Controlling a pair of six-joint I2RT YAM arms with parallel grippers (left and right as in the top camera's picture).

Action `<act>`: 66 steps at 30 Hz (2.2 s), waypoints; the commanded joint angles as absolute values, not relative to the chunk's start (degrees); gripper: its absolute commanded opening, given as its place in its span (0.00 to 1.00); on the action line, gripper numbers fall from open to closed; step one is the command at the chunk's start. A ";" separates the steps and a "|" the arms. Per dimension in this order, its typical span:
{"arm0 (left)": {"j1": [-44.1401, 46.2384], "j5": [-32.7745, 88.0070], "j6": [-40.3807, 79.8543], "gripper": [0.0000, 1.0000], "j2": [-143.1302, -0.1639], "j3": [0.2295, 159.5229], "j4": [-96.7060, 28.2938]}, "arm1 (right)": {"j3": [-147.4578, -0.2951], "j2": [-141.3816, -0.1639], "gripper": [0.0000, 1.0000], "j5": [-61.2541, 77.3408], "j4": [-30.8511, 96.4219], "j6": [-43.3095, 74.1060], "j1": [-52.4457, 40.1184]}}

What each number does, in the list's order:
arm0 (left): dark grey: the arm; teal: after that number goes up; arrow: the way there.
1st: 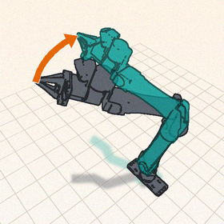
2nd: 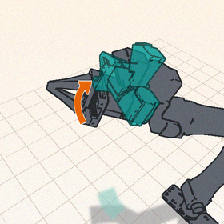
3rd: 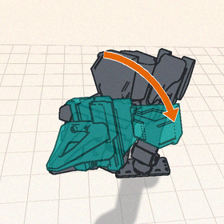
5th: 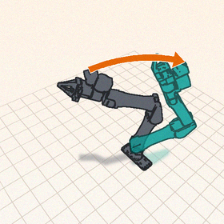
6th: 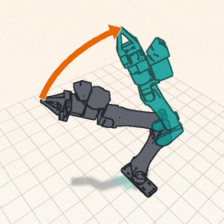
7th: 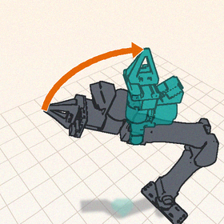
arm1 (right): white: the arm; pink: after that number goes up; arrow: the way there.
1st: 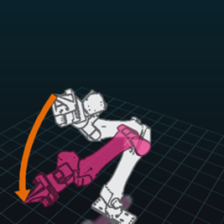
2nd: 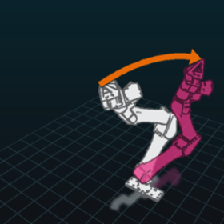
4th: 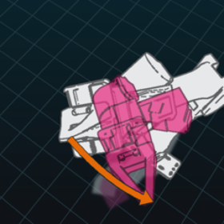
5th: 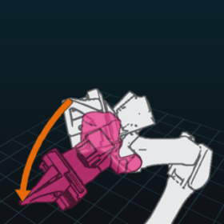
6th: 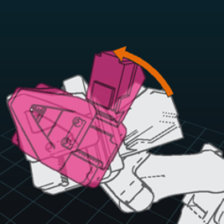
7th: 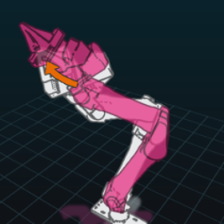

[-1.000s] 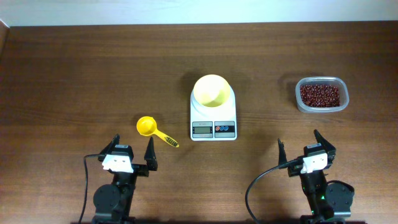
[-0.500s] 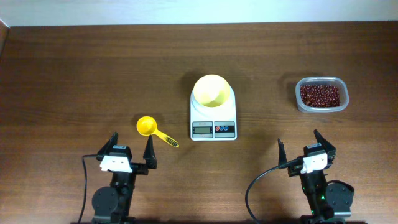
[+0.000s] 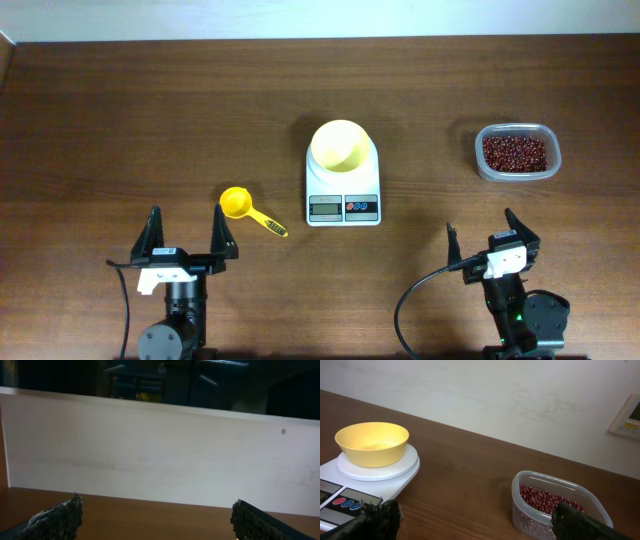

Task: Scoop item into bowl and weigh 50g on scale
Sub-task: 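Move the left gripper forward over the yellow measuring scoop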

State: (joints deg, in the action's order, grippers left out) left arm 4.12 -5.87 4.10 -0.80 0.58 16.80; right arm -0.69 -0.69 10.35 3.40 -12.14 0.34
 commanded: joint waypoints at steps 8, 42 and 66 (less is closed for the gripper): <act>4.34 -9.08 2.94 0.99 -15.05 11.00 17.06 | -0.32 -0.32 0.99 10.04 3.66 -11.51 0.71; 4.36 7.60 2.98 0.99 -66.85 55.77 -36.62 | -0.32 -0.32 0.99 10.04 3.66 -11.51 0.71; 4.34 -9.19 60.01 0.99 -80.09 53.17 -42.57 | -0.32 -0.32 0.99 10.04 3.66 -11.51 0.71</act>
State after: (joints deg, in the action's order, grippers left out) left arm 4.34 -6.07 54.50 -79.40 54.46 -42.50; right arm -0.69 -0.69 10.35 3.40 -12.14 0.34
